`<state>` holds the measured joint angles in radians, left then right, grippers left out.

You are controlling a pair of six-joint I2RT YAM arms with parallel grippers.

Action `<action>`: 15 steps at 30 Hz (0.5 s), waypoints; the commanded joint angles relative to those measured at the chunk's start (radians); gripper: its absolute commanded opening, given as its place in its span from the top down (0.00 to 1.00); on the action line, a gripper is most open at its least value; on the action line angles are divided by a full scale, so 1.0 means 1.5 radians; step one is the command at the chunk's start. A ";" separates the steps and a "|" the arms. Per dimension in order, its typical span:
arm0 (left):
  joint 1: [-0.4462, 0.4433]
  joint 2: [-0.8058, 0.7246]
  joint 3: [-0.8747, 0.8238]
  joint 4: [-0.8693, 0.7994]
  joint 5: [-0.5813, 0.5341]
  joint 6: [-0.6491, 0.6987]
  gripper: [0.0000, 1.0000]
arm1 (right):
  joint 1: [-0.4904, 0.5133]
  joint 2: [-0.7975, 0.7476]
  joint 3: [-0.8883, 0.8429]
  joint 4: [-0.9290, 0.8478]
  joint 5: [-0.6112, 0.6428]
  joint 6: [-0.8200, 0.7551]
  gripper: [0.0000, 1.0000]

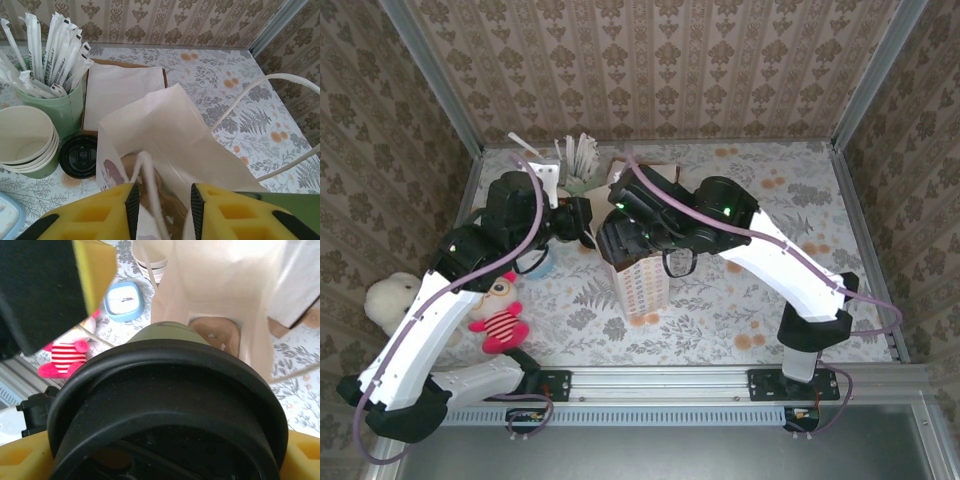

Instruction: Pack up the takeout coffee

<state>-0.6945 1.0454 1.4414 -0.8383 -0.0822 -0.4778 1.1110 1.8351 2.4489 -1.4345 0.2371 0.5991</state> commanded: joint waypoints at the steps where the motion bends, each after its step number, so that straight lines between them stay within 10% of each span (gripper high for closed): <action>1: -0.006 -0.003 -0.003 -0.007 0.005 0.003 0.67 | 0.005 0.030 0.025 0.005 0.026 0.000 0.36; 15: -0.006 -0.032 -0.048 0.015 0.016 -0.008 0.87 | -0.010 0.060 0.012 -0.066 0.088 0.013 0.35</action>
<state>-0.6945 1.0100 1.3888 -0.8356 -0.0788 -0.4805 1.0992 1.9007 2.4554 -1.4761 0.3340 0.6067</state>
